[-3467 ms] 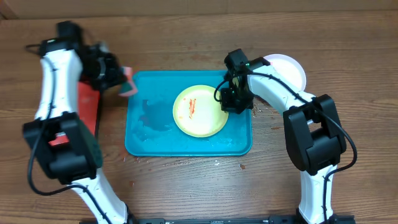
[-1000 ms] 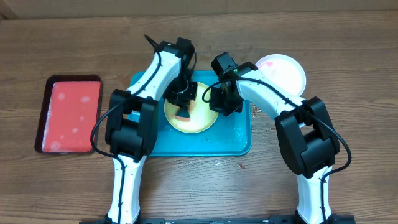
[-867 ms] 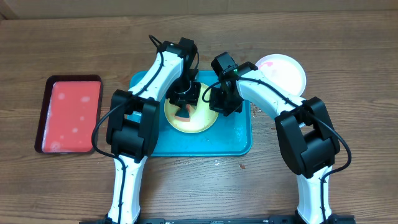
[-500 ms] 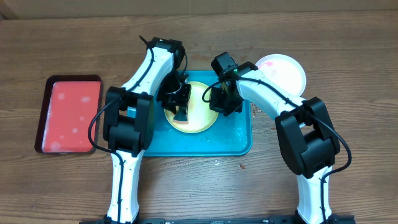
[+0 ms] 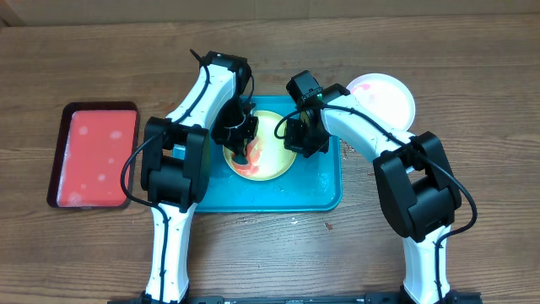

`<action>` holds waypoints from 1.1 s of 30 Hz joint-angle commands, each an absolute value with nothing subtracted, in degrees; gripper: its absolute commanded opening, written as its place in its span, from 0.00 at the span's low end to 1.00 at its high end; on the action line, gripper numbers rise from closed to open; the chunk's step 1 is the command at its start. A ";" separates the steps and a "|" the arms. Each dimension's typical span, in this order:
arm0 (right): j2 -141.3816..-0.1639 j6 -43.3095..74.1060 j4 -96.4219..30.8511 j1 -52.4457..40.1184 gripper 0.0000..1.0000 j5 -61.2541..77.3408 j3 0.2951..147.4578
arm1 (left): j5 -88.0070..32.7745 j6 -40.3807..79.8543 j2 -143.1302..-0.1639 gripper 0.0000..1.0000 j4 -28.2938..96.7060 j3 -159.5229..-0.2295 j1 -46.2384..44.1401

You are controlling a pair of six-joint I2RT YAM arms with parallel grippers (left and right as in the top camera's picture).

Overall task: Clean dirty plates on tray and stack at the side
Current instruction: 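Scrub the yellow-green plate with the sponge in the left gripper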

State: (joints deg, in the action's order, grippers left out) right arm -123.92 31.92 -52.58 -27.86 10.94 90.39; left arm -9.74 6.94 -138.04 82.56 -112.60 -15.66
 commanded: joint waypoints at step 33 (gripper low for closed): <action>-126.48 32.60 -53.06 -27.38 0.04 6.00 89.14 | -9.30 22.02 -139.61 0.04 74.46 -116.27 -20.53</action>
